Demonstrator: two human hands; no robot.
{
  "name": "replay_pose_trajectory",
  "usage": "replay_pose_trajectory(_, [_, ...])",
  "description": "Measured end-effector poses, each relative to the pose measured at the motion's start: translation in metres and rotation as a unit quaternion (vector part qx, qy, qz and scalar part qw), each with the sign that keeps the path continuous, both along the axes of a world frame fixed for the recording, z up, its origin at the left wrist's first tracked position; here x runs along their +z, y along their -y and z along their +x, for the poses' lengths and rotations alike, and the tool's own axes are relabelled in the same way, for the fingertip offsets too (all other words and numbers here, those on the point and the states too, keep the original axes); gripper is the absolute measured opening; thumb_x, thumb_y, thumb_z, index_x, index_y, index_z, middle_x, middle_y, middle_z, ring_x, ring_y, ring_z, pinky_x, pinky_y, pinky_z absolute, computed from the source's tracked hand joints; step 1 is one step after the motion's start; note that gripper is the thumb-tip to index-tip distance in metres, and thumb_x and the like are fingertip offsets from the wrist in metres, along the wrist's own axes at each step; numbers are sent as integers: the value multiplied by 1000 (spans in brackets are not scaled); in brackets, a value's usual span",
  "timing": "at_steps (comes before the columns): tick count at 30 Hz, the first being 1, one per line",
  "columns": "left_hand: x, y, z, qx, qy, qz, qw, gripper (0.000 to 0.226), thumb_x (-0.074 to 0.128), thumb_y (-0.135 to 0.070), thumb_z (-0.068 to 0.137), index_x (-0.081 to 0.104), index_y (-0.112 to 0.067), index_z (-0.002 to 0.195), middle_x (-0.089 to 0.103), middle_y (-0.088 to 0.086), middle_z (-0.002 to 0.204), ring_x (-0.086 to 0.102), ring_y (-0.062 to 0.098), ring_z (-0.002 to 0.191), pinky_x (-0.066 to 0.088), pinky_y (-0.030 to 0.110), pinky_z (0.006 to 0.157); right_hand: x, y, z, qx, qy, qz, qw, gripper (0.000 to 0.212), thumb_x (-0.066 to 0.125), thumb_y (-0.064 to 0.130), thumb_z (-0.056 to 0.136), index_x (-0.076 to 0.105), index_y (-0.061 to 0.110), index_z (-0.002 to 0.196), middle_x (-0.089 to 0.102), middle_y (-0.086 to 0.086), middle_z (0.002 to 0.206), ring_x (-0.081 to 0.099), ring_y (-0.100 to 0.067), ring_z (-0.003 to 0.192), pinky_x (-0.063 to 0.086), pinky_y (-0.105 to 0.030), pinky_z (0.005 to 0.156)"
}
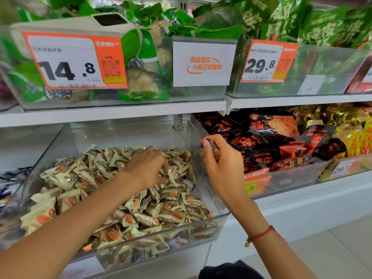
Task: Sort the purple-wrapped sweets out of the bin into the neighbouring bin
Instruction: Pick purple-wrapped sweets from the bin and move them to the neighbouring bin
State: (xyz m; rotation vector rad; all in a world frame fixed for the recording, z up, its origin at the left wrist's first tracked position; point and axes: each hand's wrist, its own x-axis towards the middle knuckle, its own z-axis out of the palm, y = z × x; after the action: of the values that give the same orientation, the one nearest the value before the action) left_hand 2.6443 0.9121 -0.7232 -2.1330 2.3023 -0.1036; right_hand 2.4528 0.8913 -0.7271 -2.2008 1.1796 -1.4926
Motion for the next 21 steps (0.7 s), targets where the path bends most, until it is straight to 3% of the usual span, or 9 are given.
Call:
replay_pose_trajectory(2, [-8,2,-10,-65,-32,13,997,37,69,-47,78,59,-35,111,43,-10,134,32,15,130,25,42,113,0,-1,0,2,13,4,1000,17,45,29,101,59,19,97,60,-3,60,52,-18,47,42,-44,44])
replay_pose_trajectory(5, [-21,18,-26,-94,-104,61,988,32,58,-48,88,59,-40,120,50,-7,123,43,18,121,40,41,99,0,0,0,-3,13,-1,1000,17,45,30,100,58,20,96,62,-2,61,57,-18,51,45,-45,47])
replay_pose_trajectory(7, [-34,31,-31,-75,-72,101,989,32,51,-49,91,59,-39,121,50,-4,122,41,21,121,41,44,97,0,-1,0,-8,4,-10,1000,18,44,31,99,58,21,96,62,0,61,57,-15,51,46,-44,46])
replay_pose_trajectory(10, [-45,45,-35,-36,-7,140,989,39,55,-57,84,60,-35,115,46,-4,127,32,25,129,33,52,104,0,-2,1,-9,7,-11,1000,19,43,34,98,57,22,96,62,0,60,59,-16,52,46,-45,47])
replay_pose_trajectory(14, [-31,39,-51,-26,21,156,987,51,60,-59,82,60,-29,124,47,2,130,35,25,129,34,39,101,-1,1,0,-6,28,-7,1000,21,41,36,97,57,23,95,60,-2,60,60,-21,57,48,-47,52])
replay_pose_trajectory(16, [-27,32,-48,-35,-13,125,991,49,60,-56,84,59,-31,126,54,3,128,42,25,126,38,37,98,-1,0,0,-7,20,-10,1000,20,41,36,98,56,23,95,60,-2,60,60,-21,57,48,-47,53])
replay_pose_trajectory(21, [3,-11,-15,-13,-226,29,974,47,64,-52,83,63,-25,121,61,-5,128,57,18,116,44,39,99,0,-1,0,-2,7,-16,1000,14,46,29,100,57,22,96,61,-3,61,60,-22,56,48,-47,49])
